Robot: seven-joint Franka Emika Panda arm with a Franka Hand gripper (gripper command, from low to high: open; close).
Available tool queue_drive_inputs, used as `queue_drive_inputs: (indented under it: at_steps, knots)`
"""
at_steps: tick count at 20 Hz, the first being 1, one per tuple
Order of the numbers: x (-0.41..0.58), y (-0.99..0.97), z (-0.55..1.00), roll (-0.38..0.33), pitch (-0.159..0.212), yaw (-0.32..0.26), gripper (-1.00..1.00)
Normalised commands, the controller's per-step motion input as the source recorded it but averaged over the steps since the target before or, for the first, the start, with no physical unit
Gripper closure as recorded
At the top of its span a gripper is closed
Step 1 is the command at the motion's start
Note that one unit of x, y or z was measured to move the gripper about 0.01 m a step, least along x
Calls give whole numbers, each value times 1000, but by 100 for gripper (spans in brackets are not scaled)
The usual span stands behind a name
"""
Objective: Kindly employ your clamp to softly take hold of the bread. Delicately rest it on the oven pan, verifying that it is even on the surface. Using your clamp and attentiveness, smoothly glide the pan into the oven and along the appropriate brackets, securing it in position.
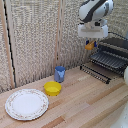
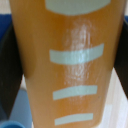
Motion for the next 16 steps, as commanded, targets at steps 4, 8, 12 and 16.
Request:
queue_drive_inputs:
  at_steps: [4, 8, 12, 16]
  knots:
    - [330, -780, 40, 0, 6, -115, 100]
    - [244, -799, 51, 0, 32, -121, 100]
    - [171, -819, 14, 2, 42, -109, 100]
    - [151, -835, 0, 29, 25, -88, 100]
